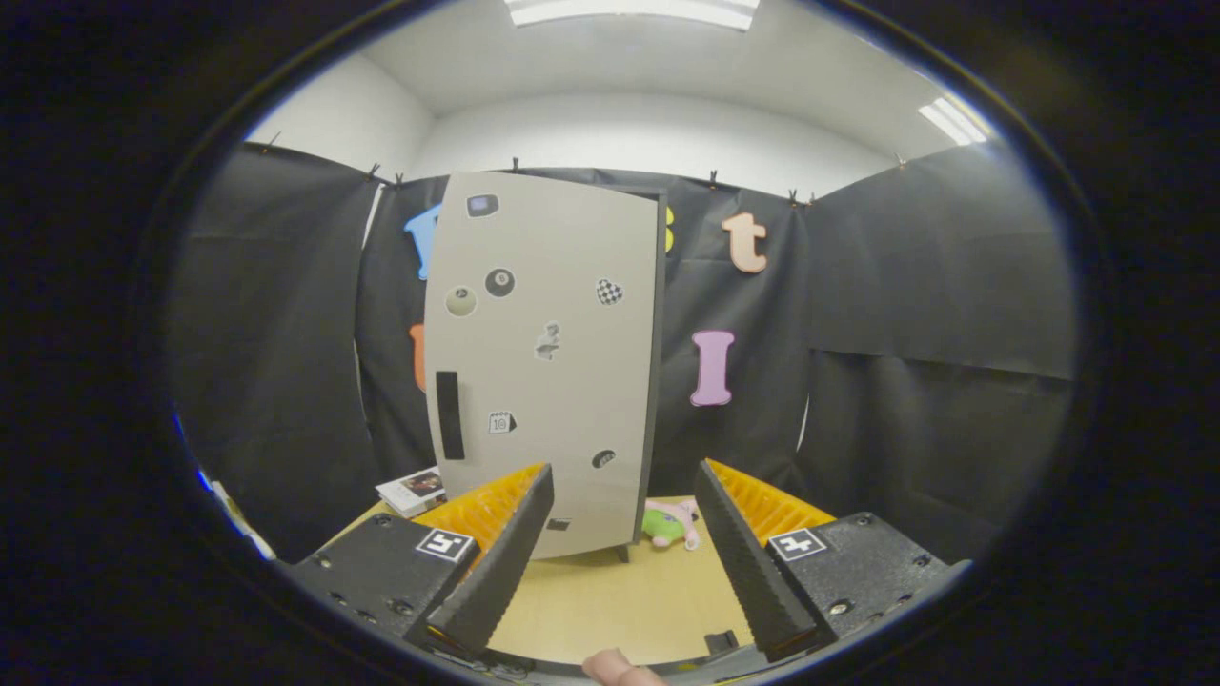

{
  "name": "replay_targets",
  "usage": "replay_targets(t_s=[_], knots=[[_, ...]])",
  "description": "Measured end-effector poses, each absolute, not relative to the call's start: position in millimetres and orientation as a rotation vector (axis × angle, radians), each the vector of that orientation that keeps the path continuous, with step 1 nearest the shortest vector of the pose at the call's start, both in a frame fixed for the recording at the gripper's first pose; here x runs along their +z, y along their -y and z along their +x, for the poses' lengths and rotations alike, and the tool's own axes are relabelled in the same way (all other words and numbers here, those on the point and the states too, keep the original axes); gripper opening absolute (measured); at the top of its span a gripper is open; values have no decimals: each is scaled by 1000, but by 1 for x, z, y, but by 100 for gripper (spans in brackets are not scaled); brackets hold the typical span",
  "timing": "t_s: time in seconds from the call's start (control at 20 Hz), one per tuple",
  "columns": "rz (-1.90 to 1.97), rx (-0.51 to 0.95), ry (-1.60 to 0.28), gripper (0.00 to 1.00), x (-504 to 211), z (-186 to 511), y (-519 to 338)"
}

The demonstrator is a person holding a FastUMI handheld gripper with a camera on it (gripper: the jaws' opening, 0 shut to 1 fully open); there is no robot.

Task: Open the shoe cabinet door, grab the shoes and put them into the shoe cabinet, then close the shoe cabinet door.

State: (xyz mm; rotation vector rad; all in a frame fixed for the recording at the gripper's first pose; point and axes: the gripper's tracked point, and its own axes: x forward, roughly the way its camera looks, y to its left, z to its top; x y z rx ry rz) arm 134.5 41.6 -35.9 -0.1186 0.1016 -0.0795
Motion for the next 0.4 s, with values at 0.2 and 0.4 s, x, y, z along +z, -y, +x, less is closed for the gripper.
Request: replay_targets(t_s=[0.2, 0.4], knots=[[-122, -77, -101, 97, -33, 137, -40], [-120, -76, -97, 97, -27, 142, -38]])
